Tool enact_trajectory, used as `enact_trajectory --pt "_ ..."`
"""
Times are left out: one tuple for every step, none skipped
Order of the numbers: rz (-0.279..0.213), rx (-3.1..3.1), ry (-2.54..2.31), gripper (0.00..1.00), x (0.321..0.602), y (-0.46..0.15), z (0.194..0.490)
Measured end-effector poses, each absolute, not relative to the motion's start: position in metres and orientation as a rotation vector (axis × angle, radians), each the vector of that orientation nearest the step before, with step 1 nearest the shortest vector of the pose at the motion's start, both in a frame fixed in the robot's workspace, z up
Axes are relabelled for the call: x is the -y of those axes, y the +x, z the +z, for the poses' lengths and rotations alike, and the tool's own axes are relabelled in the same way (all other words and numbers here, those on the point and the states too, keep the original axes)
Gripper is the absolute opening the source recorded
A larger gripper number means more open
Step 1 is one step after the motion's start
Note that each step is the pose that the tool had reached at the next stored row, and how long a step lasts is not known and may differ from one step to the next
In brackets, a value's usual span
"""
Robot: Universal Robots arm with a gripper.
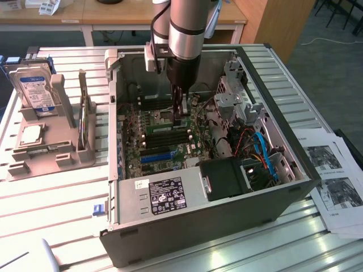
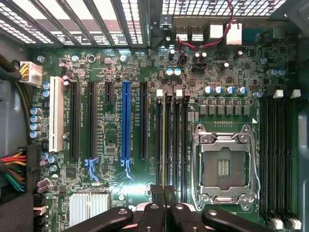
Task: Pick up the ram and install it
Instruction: 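Insert the ram into the slot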
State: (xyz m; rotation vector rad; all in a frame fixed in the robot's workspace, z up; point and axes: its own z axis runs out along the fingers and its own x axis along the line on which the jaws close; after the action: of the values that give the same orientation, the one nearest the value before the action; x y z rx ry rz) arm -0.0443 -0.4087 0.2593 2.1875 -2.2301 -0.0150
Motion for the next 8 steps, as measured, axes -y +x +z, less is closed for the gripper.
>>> enact_trajectory --pt "-0.015 2.23 2.187 0.11 0.4087 -0.0443 0.2581" --pt "-0.015 2.23 2.188 0.11 0.4087 -0.0443 0.2567" --pt "-0.015 2.23 2.188 0.11 0.4087 -0.0443 0.2555" --pt "-0.015 2.23 2.188 0.11 0.4087 -0.0443 0.2543" --pt "-0.015 2.23 2.188 0.11 0.4087 -0.0443 0.2532" --pt "-0.015 2.23 2.188 0.11 0.4087 -0.0443 0.252" --pt "-0.015 2.23 2.188 0.11 0.4087 -0.0443 0.2512" --pt "-0.014 2.23 2.188 0.11 0.4087 -0.0444 0.2511"
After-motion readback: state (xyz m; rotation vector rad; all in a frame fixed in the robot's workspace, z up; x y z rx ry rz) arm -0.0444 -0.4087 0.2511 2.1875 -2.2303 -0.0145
